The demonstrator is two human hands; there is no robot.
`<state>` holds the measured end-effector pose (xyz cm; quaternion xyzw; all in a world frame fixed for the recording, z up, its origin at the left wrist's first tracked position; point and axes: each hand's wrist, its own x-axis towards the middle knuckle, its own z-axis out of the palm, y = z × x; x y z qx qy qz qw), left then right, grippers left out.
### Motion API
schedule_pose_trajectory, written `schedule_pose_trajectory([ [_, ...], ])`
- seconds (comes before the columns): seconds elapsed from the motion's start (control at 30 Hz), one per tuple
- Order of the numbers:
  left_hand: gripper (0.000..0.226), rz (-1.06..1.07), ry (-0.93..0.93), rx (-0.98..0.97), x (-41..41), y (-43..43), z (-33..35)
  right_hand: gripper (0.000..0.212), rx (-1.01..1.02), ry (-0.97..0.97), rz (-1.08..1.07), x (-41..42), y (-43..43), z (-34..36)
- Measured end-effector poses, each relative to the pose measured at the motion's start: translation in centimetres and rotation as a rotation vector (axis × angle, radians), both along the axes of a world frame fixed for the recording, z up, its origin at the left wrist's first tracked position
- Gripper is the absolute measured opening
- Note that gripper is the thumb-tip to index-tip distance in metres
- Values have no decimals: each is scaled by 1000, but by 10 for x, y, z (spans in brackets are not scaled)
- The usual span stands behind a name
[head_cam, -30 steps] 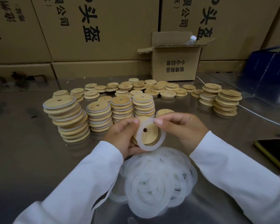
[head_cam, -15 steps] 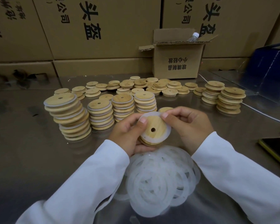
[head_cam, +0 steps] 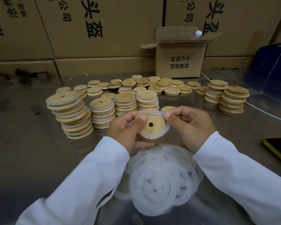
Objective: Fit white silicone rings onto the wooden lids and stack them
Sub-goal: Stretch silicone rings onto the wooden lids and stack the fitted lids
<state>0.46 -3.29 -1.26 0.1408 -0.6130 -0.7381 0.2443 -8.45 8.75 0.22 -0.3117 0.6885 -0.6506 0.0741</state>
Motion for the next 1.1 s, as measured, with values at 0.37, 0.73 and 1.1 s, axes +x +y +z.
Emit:
schedule_pose_trajectory([
  [0.37,20,-44,-22,-51,0,3,-2,16,-1,-33,-32,0,2,0],
  [0.73,18,45,30,-35,0,4,0,13,14,17,-3,2,0,2],
  [1.1,12,48,103,74,-3,7,-1,11,3,-9,-91,5,-4,-7],
])
